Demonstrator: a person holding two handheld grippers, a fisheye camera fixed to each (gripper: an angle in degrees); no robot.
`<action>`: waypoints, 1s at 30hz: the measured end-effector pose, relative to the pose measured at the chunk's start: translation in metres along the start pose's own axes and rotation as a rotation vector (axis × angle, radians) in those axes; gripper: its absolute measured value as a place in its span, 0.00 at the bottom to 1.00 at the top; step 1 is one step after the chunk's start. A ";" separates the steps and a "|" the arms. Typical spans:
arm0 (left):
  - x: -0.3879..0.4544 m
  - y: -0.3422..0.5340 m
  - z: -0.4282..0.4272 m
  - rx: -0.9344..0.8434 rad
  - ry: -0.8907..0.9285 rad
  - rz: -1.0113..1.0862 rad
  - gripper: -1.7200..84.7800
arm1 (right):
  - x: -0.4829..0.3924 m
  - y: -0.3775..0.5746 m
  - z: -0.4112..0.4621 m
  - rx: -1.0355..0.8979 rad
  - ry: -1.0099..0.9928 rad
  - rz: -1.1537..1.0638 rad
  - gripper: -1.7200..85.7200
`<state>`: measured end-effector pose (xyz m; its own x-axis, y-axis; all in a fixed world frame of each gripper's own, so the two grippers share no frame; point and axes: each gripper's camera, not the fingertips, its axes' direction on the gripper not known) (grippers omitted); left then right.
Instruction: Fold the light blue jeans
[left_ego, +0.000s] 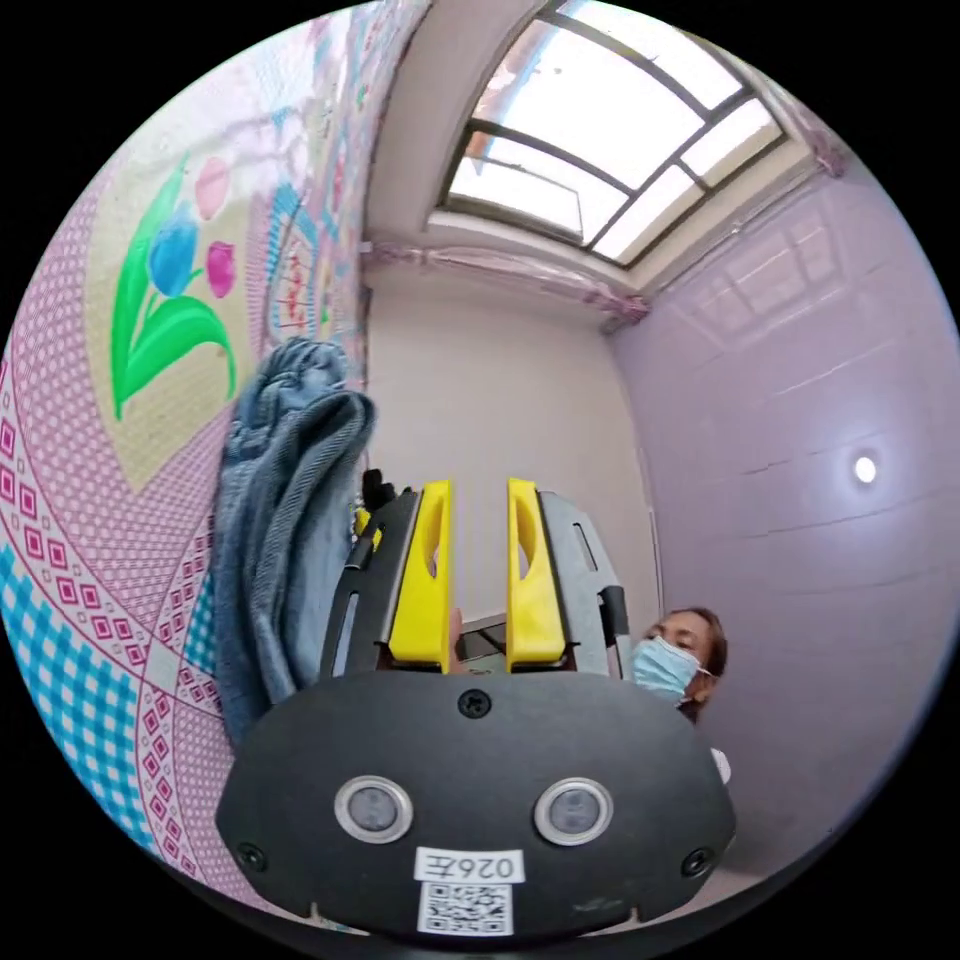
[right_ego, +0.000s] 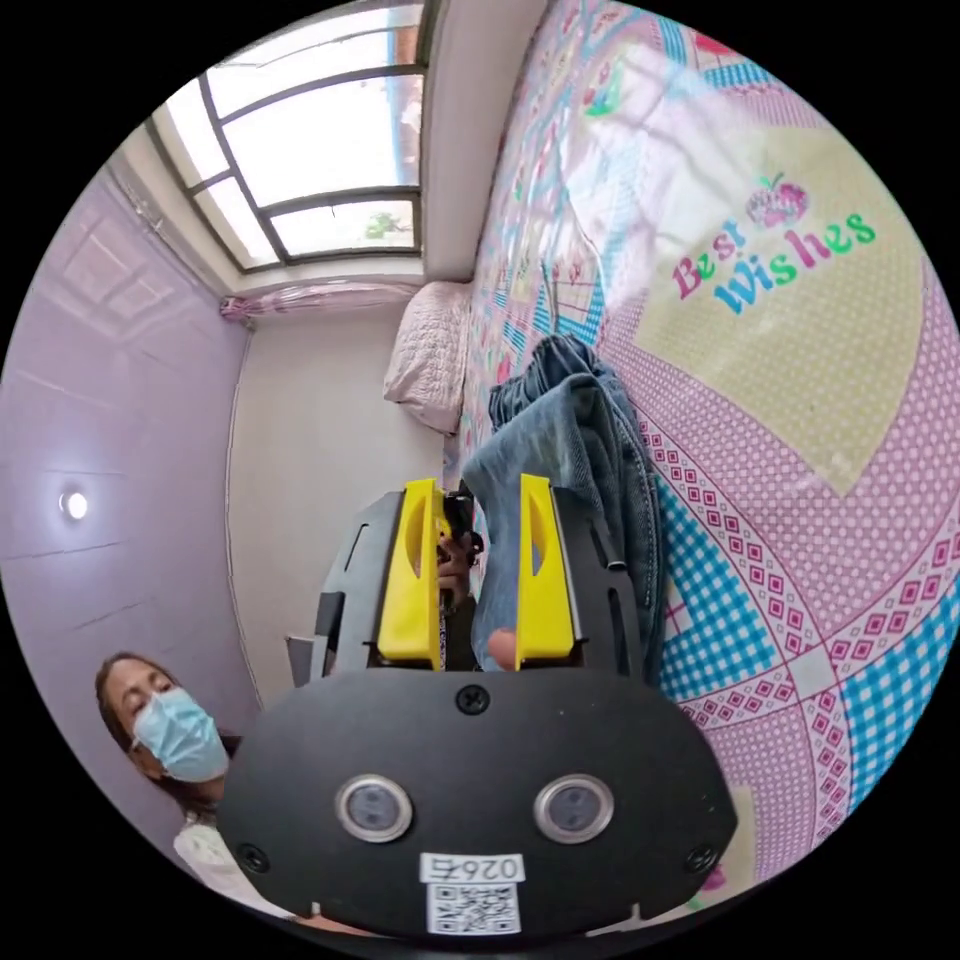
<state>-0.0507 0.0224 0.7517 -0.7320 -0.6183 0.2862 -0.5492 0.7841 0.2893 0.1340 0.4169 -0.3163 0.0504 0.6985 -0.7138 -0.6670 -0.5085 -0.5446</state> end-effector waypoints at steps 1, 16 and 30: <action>0.011 0.007 0.003 0.007 -0.015 0.060 0.05 | -0.004 0.008 -0.001 0.022 -0.002 -0.036 0.11; -0.070 0.052 0.153 -0.281 -0.823 0.209 0.01 | -0.067 0.073 0.177 -0.094 0.762 -0.606 0.01; -0.159 0.213 0.217 -0.355 -1.368 0.361 0.01 | -0.064 0.307 0.352 -0.108 1.298 -0.997 0.01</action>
<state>-0.1388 0.2989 0.5698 -0.7208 0.2983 -0.6257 -0.2783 0.7021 0.6554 -0.3359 0.3935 -0.2828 0.9933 -0.0846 0.0781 0.0586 -0.2123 -0.9754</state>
